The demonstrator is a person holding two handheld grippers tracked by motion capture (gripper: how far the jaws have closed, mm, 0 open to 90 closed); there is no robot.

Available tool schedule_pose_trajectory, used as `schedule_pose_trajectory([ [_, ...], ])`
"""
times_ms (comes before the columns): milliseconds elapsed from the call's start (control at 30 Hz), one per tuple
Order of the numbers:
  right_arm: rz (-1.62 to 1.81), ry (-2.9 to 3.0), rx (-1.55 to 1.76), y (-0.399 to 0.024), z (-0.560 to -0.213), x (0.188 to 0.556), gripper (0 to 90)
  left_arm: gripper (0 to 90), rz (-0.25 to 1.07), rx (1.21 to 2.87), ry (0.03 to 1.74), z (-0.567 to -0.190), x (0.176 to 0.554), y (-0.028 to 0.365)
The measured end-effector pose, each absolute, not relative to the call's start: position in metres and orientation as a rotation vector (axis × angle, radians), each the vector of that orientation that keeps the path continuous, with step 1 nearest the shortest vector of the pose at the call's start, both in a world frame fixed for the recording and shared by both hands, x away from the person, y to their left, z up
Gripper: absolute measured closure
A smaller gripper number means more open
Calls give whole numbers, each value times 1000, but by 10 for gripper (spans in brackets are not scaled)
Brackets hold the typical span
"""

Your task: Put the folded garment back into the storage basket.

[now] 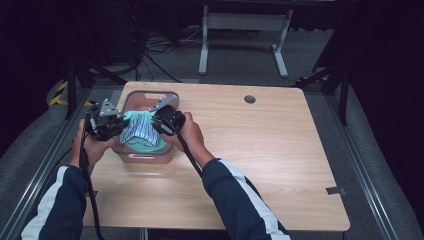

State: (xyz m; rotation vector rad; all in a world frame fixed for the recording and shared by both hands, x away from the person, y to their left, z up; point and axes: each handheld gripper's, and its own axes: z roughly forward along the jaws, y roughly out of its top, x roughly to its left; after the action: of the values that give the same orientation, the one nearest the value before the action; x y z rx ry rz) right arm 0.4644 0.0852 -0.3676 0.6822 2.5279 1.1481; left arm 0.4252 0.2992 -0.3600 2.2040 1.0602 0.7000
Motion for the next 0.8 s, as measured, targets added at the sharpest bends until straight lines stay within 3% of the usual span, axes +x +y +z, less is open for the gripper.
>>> schedule_pose_trajectory([
  [367, 1110, 2562, 707, 79, -385, 471, 817, 821, 693, 2236, 1069, -372, 429, 295],
  [500, 1102, 2564, 725, 78, -387, 472, 800, 762, 695, 2226, 1084, -378, 429, 293],
  [800, 1097, 2560, 734, 76, -388, 472, 743, 725, 687, 2215, 1087, -375, 424, 295],
])
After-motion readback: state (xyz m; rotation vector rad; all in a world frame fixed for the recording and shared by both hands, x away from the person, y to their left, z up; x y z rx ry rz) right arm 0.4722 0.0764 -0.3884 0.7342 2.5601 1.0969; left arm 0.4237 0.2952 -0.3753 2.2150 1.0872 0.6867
